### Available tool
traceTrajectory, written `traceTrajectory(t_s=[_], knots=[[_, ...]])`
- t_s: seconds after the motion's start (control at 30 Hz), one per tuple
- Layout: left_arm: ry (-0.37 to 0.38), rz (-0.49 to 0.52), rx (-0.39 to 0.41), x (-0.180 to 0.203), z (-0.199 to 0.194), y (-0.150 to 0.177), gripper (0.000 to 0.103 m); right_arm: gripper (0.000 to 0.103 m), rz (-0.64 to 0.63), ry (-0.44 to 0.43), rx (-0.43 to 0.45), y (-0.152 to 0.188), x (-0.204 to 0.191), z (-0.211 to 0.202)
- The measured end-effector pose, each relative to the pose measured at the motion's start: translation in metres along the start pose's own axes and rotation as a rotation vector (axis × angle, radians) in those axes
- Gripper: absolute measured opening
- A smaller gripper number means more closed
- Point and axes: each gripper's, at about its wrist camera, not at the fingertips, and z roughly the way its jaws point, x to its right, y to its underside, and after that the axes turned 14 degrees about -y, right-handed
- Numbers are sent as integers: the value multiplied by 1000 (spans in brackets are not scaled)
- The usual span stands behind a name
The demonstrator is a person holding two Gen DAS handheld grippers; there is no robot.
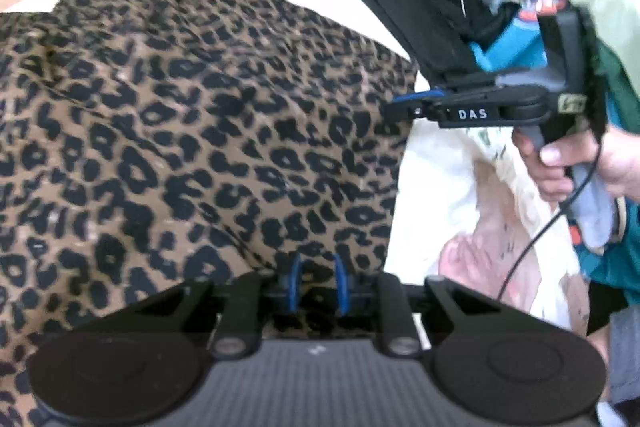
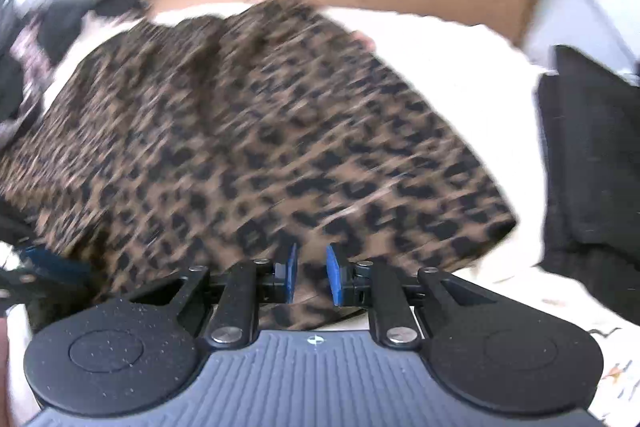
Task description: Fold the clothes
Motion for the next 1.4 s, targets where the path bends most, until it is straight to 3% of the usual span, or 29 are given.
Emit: traceTrajectory(t_s=[0.13,0.33,0.53,0.7,1.0,1.4], knots=[[-44,-65,48,-19,-16,-4,19,23,41,85,68,-8,24,-8],[-129,-135,87,-50,-29,-7,19,23,37,129,113,-18,41,-4],[-211,-194,107,-78,-39,-4,20,23,36,190,87,-21,60,15],[-327,-261,122,-106,-53,11,20,22,59,239,49,-15,76,24],[-580,-395,144,-154,-84,50,20,23,45,241,45,-12,71,20],[-680,-374,85,-189,-82,75,24,23,33,209,38,-11,55,15]])
